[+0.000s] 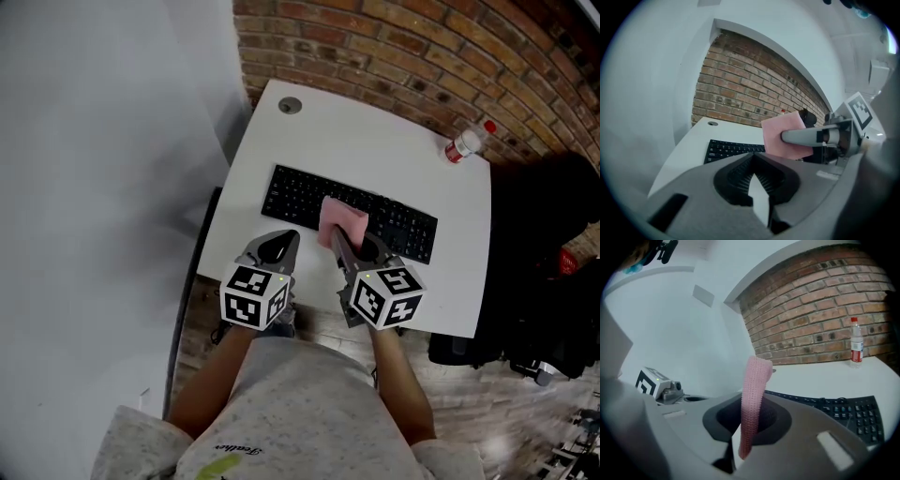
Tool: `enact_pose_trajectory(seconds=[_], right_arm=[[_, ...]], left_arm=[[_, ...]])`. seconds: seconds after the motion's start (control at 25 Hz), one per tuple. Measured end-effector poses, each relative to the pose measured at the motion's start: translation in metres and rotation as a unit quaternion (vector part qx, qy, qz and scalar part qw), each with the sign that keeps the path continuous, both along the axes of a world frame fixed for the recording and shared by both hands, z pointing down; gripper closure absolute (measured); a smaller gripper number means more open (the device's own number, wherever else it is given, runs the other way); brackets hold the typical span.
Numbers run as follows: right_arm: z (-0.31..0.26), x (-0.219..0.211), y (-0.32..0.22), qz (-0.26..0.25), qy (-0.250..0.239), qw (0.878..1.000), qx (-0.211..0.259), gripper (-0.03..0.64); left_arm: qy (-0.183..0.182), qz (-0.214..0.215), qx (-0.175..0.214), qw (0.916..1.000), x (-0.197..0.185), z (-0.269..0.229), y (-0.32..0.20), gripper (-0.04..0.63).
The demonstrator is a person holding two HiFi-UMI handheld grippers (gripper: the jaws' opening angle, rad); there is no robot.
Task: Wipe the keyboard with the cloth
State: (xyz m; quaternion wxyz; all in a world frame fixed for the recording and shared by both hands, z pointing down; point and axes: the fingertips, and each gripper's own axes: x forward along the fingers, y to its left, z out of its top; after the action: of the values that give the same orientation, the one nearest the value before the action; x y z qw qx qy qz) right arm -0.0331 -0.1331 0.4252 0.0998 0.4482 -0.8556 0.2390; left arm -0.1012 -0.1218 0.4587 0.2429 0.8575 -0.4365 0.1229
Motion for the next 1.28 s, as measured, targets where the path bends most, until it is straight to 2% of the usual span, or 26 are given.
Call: enact_pose_trajectory(seconds=[0.32,0.6,0.88,1.08,1.28], right_arm=[[0.013,-0.064,-0.075,-0.026,-0.048,0.998,-0.044,0.586],[0.038,-0.097,-0.115,-0.026,-0.087,0.991,-0.103,0.586],[0.073,-0.107,-0.136,-0.026,-0.073,0.984,-0.161,0.586],[0.088,-0.106,-0.140,-0.021,-0.089,0.972,-0.218,0.577],[0.104,-0.095,-0.139,-0.011,-0.065,0.962,-0.264,0.598]], left_arm=[[-0.001,-0.021,-0.005,0.9998,-0.039,0.004,-0.036,0.601],[-0.004,-0.038,-0.009,0.9992,-0.056,0.002,-0.048,0.601],[-0.007,-0.059,-0.011,0.9982,-0.064,0.002,-0.048,0.601],[-0.014,-0.061,-0.016,0.9979,-0.056,0.001,-0.053,0.601],[-0.015,-0.065,-0.022,0.9975,-0.042,0.006,-0.059,0.601]])
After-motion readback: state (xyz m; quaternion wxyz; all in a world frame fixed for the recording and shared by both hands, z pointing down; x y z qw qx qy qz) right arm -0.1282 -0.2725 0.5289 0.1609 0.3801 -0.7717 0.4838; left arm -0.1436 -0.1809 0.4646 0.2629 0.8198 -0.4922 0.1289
